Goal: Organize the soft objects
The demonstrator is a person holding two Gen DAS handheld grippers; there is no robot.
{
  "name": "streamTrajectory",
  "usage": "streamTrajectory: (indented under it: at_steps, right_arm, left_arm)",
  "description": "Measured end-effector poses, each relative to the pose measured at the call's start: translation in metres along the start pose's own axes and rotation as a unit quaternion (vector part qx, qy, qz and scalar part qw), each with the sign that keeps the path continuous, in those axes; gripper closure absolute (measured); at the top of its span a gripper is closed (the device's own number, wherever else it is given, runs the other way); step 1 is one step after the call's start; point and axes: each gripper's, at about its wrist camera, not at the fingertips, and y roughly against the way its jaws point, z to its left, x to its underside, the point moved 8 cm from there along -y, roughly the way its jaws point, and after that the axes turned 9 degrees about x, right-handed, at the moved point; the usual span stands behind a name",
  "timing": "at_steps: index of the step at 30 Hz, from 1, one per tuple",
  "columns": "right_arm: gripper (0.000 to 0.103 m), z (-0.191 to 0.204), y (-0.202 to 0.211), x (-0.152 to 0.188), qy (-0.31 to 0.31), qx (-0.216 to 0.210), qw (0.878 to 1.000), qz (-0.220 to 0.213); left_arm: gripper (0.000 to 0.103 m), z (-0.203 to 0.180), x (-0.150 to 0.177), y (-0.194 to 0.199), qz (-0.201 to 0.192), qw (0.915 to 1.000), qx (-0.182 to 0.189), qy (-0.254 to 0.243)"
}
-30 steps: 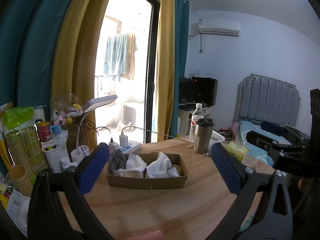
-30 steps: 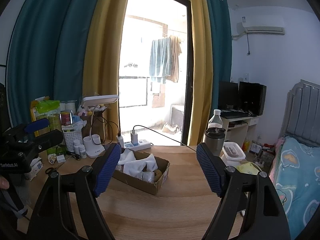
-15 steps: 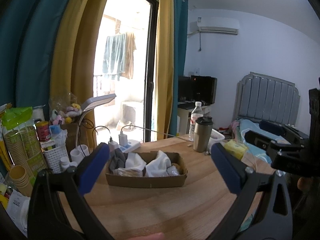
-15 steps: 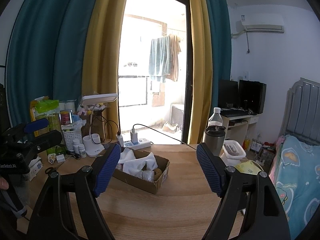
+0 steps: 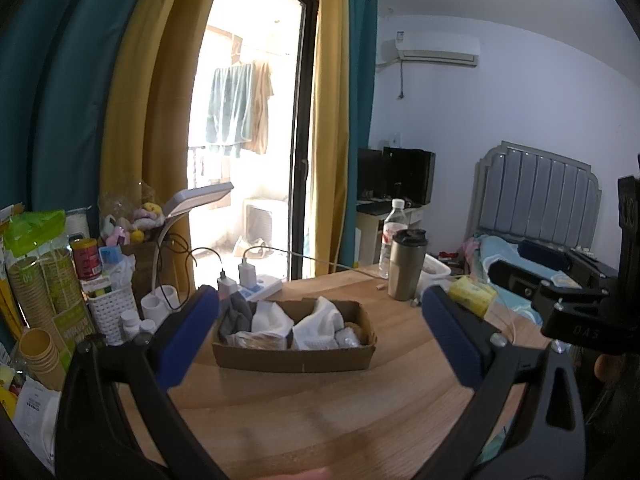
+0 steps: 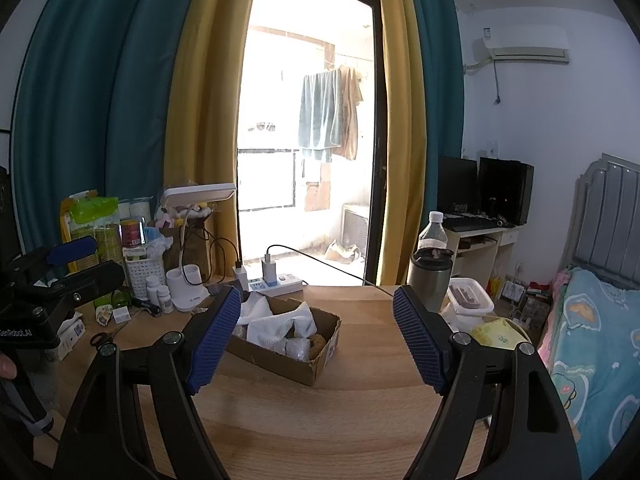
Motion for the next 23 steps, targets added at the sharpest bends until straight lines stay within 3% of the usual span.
streamTrajectory:
  at_steps: [23]
  right_arm:
    - [0.022,0.0022,-0.0012,0.0020,0.000,-0.001,1.000,0.003]
  left_arm:
    - [0.001,0.0009,0.0058,0.0006,0.005,1.0000,0.007,0.002]
